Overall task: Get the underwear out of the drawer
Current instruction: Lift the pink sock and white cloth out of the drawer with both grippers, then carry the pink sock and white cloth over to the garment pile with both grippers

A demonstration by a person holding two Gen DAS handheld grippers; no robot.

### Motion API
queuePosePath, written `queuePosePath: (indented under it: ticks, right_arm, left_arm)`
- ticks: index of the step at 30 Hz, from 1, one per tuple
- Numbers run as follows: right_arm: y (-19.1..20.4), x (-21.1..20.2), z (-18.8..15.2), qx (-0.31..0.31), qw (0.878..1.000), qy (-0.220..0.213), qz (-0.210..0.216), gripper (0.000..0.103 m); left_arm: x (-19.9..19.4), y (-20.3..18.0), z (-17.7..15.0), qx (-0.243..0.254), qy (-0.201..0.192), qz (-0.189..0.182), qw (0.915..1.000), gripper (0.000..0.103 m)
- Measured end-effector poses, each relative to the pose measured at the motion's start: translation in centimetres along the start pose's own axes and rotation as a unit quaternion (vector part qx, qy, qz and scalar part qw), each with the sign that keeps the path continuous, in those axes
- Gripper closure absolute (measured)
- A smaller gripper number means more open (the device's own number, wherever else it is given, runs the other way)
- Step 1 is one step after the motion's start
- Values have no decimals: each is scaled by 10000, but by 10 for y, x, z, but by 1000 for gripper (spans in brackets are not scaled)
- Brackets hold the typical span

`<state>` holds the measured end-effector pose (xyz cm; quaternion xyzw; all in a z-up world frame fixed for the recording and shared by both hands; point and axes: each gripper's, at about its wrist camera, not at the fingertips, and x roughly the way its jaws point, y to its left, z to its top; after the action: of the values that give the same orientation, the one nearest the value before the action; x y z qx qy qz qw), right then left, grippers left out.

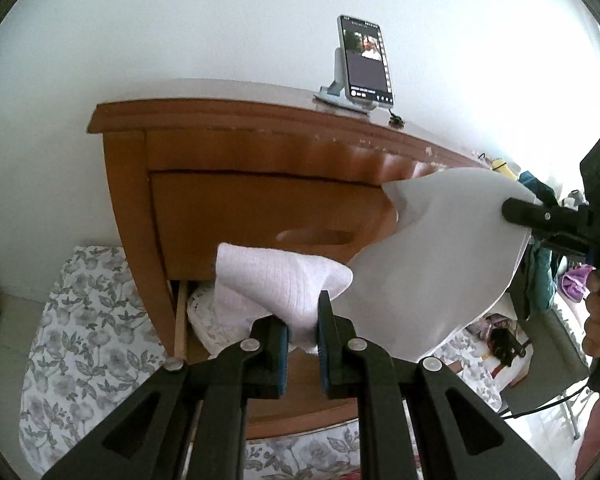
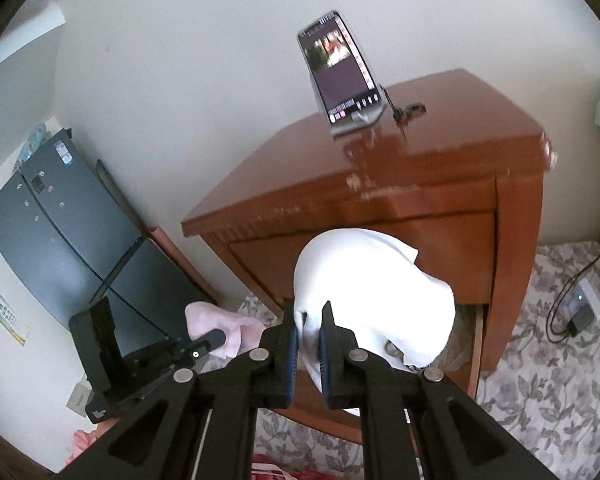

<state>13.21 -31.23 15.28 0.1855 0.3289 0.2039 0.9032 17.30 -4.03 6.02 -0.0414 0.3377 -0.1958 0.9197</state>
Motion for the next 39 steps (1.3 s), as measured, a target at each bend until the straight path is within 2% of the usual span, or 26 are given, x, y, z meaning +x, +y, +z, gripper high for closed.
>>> queuePosePath:
  ticks: [5, 15, 23, 30, 39]
  right_arm:
    - [12, -18, 11, -51, 9999, -151, 18, 94]
    - [33, -38, 37, -99, 9989, -358, -277, 94]
    - [51, -62, 51, -170, 9978, -564, -311, 94]
    - [73, -85, 45, -466, 9967, -654, -120, 94]
    - [111, -128, 16, -1100, 9921, -607, 17, 94]
  left_arm:
    - [-15, -1, 6, -9, -87, 22, 10000, 91]
    - [-37, 2, 12, -178, -110, 41, 9998, 91]
    - [-51, 3, 16, -301, -174, 36, 9994, 91]
    - [-77, -9, 15, -132, -352, -3, 9993, 91]
    - [-124, -39, -3, 206, -452, -34, 9988, 91]
